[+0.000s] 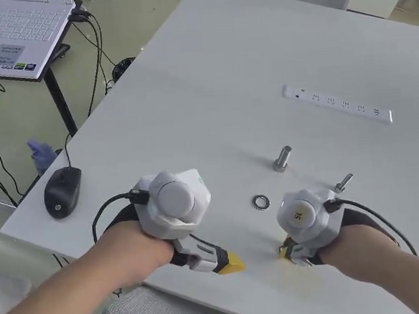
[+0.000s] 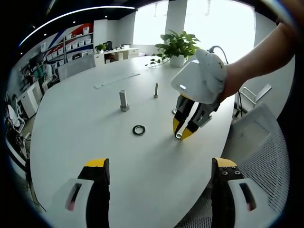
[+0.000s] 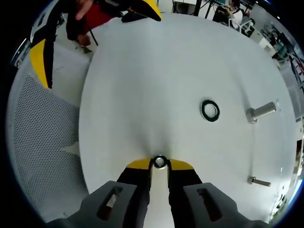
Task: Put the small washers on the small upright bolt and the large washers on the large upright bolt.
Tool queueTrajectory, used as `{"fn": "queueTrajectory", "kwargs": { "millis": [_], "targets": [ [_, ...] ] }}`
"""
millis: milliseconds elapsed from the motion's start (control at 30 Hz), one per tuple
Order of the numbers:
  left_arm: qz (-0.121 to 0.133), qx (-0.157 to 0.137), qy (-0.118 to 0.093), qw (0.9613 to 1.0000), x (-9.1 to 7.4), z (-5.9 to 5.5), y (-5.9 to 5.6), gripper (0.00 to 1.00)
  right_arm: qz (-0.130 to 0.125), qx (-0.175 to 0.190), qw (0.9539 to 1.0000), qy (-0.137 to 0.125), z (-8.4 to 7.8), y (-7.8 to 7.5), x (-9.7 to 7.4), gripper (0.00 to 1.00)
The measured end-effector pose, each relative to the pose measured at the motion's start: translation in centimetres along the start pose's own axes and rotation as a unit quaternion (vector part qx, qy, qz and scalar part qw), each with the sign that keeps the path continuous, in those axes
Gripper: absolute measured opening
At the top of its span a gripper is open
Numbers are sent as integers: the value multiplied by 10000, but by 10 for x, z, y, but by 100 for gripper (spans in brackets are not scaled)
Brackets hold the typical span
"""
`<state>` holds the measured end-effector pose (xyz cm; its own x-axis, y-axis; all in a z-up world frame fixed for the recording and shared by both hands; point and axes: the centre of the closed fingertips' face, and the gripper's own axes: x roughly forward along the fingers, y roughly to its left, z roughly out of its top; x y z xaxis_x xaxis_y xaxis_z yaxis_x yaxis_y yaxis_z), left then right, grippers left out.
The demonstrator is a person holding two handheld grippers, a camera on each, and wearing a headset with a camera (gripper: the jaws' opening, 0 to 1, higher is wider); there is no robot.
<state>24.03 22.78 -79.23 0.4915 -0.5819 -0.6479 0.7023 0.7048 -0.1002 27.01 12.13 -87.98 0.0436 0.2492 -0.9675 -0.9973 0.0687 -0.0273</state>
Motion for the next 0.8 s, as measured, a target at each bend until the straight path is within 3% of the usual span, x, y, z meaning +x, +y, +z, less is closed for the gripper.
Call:
{"fn": "queueTrajectory", "kwargs": {
  "millis": [233,633,800],
  "targets": [
    [16,7,6,10000,-1,0,3,86,-30,-133,9997,195,0,1,0,14],
    [7,-23,69,10000,-2,-3,2,85,92,182,9998,79,-4,-4,-2,13],
    [24,28,127,9999,-3,-5,2,84,43,229,9997,50,-9,-13,-12,13]
  ]
}}
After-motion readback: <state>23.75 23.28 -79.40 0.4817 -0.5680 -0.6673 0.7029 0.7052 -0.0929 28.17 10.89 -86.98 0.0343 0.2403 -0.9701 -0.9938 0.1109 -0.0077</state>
